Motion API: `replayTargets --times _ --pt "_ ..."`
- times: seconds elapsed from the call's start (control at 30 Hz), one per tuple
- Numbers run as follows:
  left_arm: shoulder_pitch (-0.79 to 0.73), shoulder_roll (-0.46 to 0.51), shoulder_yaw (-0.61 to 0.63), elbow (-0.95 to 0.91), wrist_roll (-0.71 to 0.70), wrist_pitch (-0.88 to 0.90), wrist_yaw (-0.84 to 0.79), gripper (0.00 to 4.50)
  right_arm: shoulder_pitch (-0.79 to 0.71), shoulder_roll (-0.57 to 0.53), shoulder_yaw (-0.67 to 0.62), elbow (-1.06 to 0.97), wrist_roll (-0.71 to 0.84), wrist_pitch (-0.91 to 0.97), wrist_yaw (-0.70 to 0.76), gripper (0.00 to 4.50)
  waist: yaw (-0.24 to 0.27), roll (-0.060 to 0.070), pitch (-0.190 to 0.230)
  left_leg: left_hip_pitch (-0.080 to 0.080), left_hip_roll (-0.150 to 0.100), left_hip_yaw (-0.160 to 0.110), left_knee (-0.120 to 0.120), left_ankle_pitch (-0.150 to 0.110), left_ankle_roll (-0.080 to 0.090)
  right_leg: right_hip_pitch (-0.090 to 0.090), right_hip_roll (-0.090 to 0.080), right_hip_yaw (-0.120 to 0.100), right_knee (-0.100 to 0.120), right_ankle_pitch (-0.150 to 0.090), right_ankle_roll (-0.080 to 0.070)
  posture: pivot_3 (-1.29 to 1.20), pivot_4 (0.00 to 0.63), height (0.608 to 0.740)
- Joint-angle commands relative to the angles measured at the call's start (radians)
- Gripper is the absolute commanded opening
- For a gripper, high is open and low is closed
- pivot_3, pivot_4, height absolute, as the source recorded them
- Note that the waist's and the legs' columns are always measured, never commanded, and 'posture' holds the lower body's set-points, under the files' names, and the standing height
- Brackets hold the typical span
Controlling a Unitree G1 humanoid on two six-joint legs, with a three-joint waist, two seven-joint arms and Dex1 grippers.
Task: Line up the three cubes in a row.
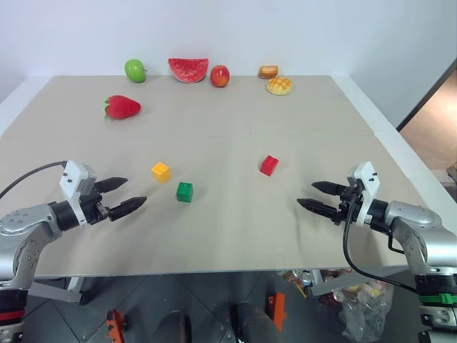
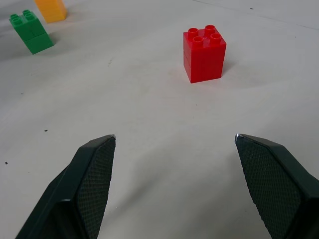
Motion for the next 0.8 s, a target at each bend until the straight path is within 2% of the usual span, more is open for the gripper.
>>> replayTargets --times 0.03,0.17,0.4,0.53,0.8 --pt "0.001 -0.005 0.0 -0.047 0.006 -0.029 -0.016 4.48 -0.047 0.014 -0.006 0.021 -0.02 -0.037 -0.035 3.98 0.0 0.0 0.0 0.0 0.0 0.0 0.0 0.0 0.0 0.0 0.0 0.0 0.0 0.0 0.0 0.0 0.15 0.74" --pt "0.002 -0.026 -0.048 -0.091 0.01 -0.069 -0.064 4.48 -0.139 0.079 0.044 0.155 -0.125 -0.133 -0.134 3.98 -0.004 0.0 0.0 0.001 0.0 0.002 0.001 0.0 0.0 0.0 -0.001 0.001 0.0 0.002 0.0 0.0 0.15 0.74" --pt "-0.051 -0.058 -0.173 -0.165 0.053 -0.142 -0.128 4.48 -0.256 0.12 0.116 0.32 -0.188 -0.223 -0.094 3.98 0.0 0.0 0.0 0.0 0.0 0.003 0.001 0.001 -0.001 0.0 0.0 0.001 0.0 0.002 0.0 0.0 0.15 0.74" --pt "-0.143 -0.11 -0.275 -0.197 0.063 -0.134 -0.15 4.48 -0.388 0.176 0.172 0.515 -0.244 -0.308 -0.072 3.98 -0.001 0.0 0.0 0.0 -0.001 0.004 0.002 0.001 -0.001 0.0 0.0 0.002 0.0 0.003 0.001 0.0 0.15 0.74" --pt "-0.199 -0.161 -0.322 -0.171 0.07 -0.117 -0.142 4.48 -0.569 0.252 0.179 0.833 -0.289 -0.439 -0.065 3.98 -0.005 0.0 0.0 0.0 -0.001 0.003 0.001 0.001 -0.001 0.0 0.001 0.003 0.0 0.004 0.001 0.0 0.15 0.74"
